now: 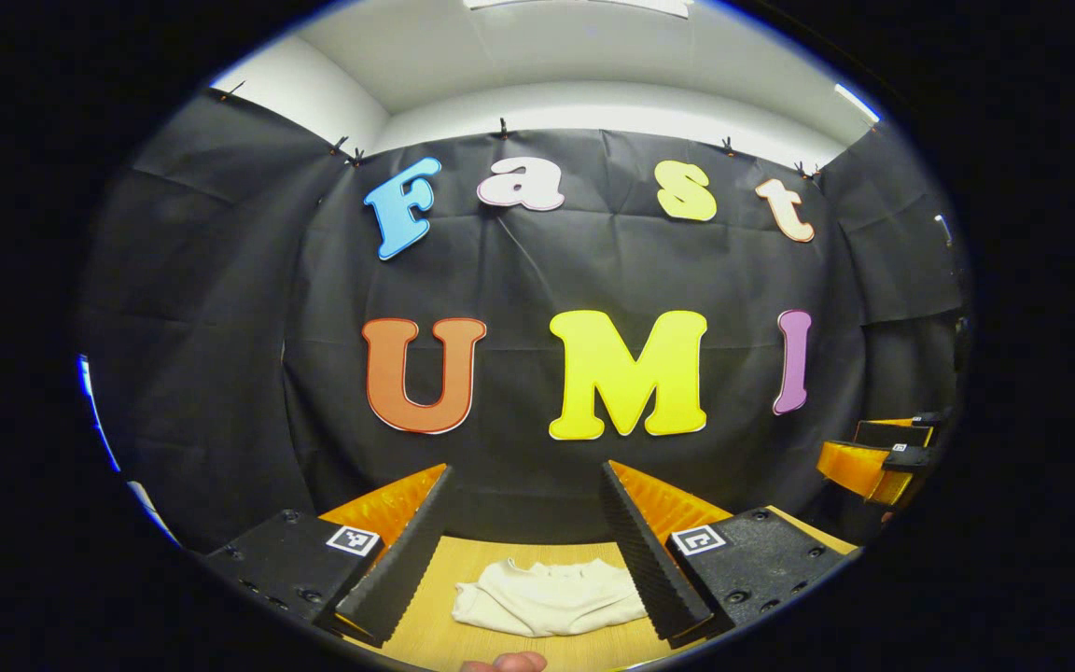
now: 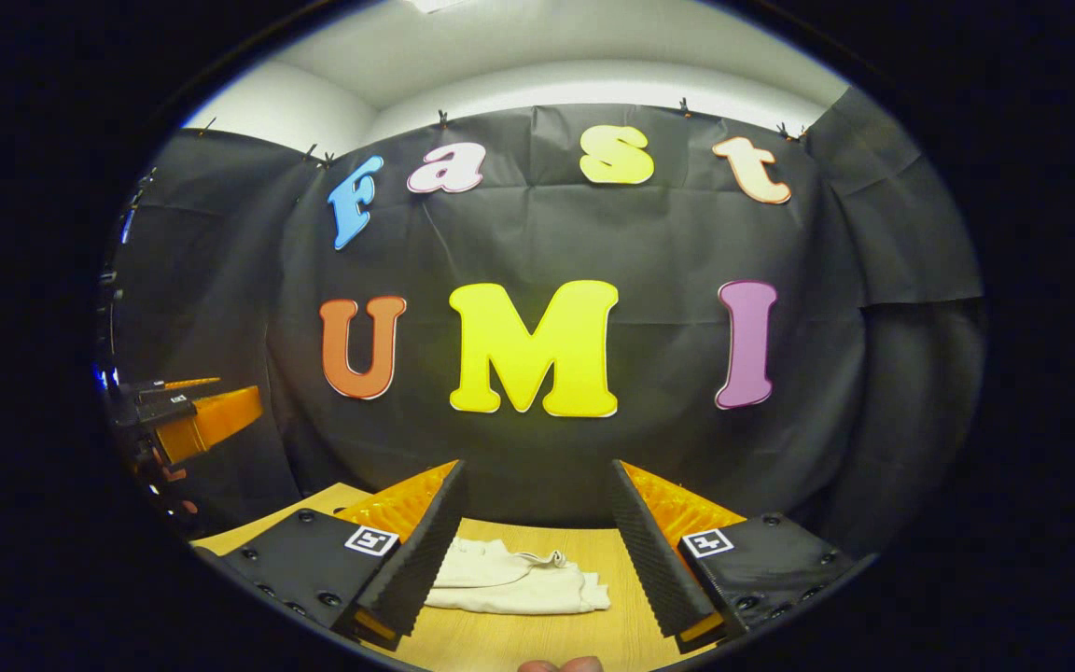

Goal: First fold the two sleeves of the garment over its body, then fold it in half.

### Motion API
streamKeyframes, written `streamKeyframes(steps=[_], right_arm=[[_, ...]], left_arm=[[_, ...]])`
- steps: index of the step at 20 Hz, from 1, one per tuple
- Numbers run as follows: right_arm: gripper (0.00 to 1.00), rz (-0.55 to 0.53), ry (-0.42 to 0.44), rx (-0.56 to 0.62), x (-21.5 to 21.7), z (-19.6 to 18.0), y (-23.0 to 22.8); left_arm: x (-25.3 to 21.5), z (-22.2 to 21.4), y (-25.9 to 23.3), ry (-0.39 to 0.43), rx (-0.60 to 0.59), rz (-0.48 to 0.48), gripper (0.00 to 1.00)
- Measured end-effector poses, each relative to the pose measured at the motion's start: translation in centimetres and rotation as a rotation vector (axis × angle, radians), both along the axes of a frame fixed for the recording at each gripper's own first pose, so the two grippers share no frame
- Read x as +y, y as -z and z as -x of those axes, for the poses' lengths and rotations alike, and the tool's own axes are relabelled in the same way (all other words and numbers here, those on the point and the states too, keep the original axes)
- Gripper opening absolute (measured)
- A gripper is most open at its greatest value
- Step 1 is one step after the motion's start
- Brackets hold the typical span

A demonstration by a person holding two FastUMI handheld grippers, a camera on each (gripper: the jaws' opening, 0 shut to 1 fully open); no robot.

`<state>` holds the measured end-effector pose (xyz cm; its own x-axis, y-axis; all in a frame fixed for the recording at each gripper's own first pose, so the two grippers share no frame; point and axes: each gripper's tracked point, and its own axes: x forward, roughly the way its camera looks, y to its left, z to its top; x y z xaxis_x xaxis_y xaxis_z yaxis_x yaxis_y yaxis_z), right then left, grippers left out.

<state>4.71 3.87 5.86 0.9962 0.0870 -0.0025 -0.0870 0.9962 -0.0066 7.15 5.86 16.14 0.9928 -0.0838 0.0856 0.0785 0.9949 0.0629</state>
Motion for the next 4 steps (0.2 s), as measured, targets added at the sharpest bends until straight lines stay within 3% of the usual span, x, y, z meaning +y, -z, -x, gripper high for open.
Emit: streamKeyframes(steps=[4], right_arm=[[0.94,-0.011,0.018,-0.039,0.3,3.6,0.1]], left_arm=[[-0.9,2.8,2.0,-0.004,0.019,-0.011,0.98]])
